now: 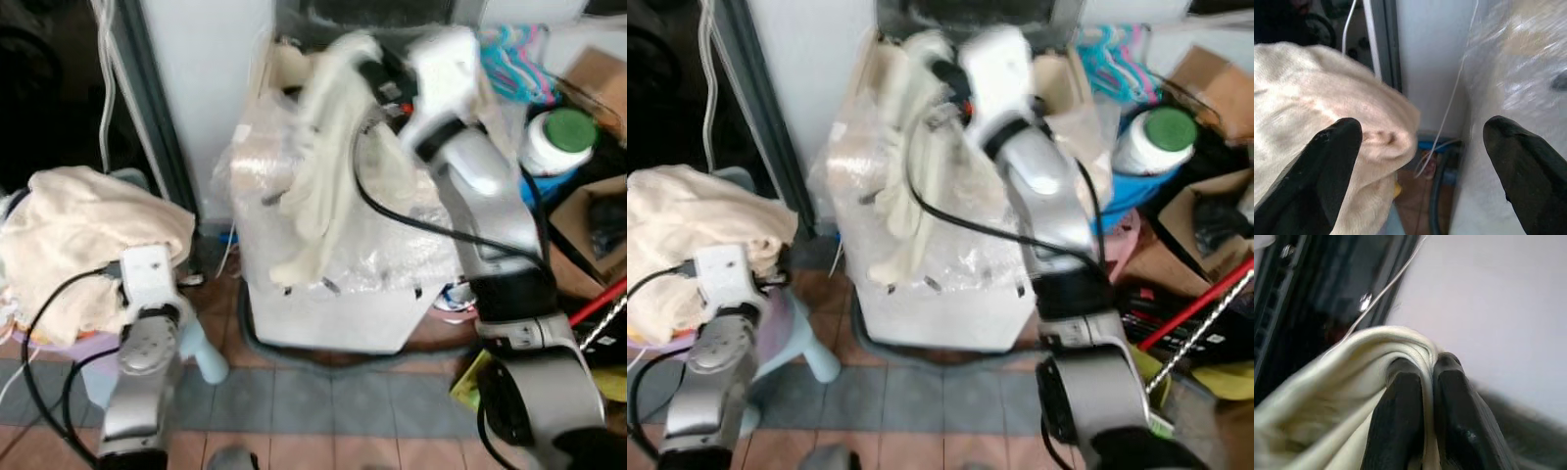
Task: Clothes washing
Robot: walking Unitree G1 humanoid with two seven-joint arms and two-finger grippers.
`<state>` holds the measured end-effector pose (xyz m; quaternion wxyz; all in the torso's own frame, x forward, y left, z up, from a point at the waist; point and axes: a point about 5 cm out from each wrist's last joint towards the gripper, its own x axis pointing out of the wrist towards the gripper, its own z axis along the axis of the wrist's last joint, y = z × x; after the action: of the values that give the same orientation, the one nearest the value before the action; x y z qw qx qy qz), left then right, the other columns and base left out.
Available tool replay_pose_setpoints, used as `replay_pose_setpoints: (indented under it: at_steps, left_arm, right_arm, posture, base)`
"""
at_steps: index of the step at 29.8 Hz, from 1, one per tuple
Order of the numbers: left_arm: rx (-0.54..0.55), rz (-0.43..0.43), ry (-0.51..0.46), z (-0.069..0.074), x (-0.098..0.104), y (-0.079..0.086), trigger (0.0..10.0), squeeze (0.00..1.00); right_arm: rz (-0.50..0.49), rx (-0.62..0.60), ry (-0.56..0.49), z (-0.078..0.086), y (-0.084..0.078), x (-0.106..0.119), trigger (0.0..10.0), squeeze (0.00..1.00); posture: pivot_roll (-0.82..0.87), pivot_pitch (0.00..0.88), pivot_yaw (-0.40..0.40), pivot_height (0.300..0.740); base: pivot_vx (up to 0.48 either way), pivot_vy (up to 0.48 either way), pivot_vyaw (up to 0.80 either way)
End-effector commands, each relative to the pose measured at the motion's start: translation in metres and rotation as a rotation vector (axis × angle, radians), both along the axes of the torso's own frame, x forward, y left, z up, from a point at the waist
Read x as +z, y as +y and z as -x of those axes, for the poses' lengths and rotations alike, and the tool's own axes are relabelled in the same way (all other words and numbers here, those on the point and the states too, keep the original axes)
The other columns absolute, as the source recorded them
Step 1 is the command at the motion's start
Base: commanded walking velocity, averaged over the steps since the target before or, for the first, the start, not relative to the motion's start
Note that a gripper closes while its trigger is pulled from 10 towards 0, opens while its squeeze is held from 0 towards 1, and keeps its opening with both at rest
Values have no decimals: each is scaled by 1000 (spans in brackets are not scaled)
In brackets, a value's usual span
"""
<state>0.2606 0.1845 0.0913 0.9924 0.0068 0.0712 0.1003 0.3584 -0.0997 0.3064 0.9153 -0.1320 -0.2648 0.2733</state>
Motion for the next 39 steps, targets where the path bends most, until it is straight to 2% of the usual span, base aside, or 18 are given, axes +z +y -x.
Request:
replay_pose_setpoints:
  at_steps: [1,4,7,16,19,20,21,22,25,28,30,32,35,37,38,39]
  left_arm:
    - [-18,5,-10,-1,2,-8,10000,0]
    - [-16,4,-10,-1,2,-8,10000,0]
    - [-15,2,-9,0,2,-8,10000,0]
    - [-27,-2,-4,-1,1,-9,10000,0]
    - [-34,1,-3,-1,0,-10,10000,0]
    - [-29,4,-1,-1,0,-10,10000,0]
    - [-29,4,-1,-1,0,-10,10000,0]
    - [-26,3,0,-1,0,-10,10000,0]
    - [-13,2,17,-1,-1,-9,10000,0]
    - [-4,3,19,-1,-2,-8,10000,0]
    - [-2,2,21,0,-2,-7,10000,0]
    - [0,1,24,0,-3,-7,10000,0]
    - [1,0,27,0,-3,-8,10000,0]
    - [-2,0,28,-1,-3,-9,10000,0]
    - [-4,-1,27,-1,-3,-9,10000,0]
    - [-4,-1,27,-1,-3,-9,10000,0]
  right_arm:
    - [-21,-59,-28,-7,-17,11,10000,0]
    - [-2,-65,-64,-8,-17,13,10000,0]
    - [-30,-63,-63,-12,-20,14,10000,0]
    - [-20,-86,-74,-15,-30,16,10000,0]
    - [-28,-158,-51,-23,-39,16,10000,0]
    - [-49,-231,-29,-28,-48,15,10000,0]
    - [-49,-231,-29,-28,-48,15,10000,0]
    - [-72,-293,-13,-31,-56,15,10000,0]
    - [-144,-505,26,-39,-86,14,10000,0]
    - [-240,-678,29,-39,-116,18,10000,0]
    - [-298,-753,-20,-35,-133,25,10000,0]
    - [-296,-806,-84,-30,-143,33,10000,0]
    - [-227,-768,-55,-34,-136,25,10000,0]
    - [-179,-723,11,-38,-125,7,10000,0]
    - [-131,-638,137,-42,-110,-20,10000,0]
    - [-114,-626,179,-43,-107,-29,10000,0]
  posture:
    - [-4,0,-15,740]
    - [0,0,-16,740]
    - [4,0,-14,740]
    - [-7,0,-9,740]
    - [-7,0,-11,740]
    - [-5,0,-12,740]
    - [-5,0,-12,740]
    - [-3,0,-13,740]
    - [2,0,-16,740]
    - [4,0,-19,740]
    - [3,0,-19,740]
    - [4,0,-20,740]
    - [-6,0,-21,740]
    - [-5,0,-22,740]
    - [-4,0,-22,740]
    - [-5,0,-21,740]
  base:
    - [296,0,0]
    - [292,0,800]
    - [344,0,790]
    - [425,0,728]
    - [465,0,0]
    - [409,0,0]
    - [409,0,0]
    - [382,0,0]
    - [112,0,0]
    - [0,0,0]
    - [0,0,0]
    - [0,0,0]
    - [0,0,0]
    - [0,0,0]
    - [0,0,0]
    - [0,0,0]
